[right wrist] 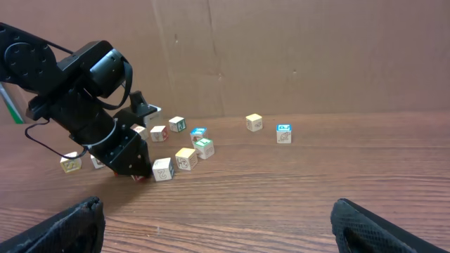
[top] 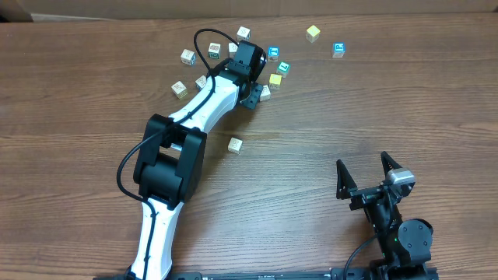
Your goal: Form a circle
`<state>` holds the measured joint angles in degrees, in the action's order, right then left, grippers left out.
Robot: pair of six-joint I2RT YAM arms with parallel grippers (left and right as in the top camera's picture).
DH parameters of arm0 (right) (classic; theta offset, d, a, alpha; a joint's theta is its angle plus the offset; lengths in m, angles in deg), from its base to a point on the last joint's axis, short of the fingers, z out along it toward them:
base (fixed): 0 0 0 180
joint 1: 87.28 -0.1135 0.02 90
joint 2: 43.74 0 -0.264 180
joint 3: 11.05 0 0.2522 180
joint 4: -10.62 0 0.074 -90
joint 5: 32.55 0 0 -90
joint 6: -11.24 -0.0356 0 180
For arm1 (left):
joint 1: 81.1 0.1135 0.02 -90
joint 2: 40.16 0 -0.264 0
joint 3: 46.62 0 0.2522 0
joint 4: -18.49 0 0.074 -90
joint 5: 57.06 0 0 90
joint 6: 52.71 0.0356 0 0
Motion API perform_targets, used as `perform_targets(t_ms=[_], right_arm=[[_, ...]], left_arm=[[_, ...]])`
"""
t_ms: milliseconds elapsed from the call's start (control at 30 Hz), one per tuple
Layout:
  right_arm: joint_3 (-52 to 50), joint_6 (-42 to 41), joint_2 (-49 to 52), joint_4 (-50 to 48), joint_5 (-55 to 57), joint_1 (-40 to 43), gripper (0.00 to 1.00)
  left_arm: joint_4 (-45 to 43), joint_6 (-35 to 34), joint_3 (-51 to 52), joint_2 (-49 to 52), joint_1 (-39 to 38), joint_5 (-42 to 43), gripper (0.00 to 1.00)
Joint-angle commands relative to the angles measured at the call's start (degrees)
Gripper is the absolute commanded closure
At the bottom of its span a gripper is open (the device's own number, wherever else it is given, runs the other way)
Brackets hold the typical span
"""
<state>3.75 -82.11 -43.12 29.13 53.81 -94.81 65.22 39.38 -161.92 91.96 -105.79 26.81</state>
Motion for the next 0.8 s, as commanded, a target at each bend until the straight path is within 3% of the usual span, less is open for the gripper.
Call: perform_targets(t_ms=[0, 767], right_arm=[[-0.57, 0.22, -0.46, -0.17, -0.11, 0.13, 0.0], [-0.57, 0.22, -0.46, -0.17, -0.11, 0.13, 0.0]], left_arm=[[-0.2, 0.5, -1.51, -2.93, 0.35, -0.48, 0.59], [-0.02, 0.5, -1.51, -2.91, 0.35, -0.33, 0.55]])
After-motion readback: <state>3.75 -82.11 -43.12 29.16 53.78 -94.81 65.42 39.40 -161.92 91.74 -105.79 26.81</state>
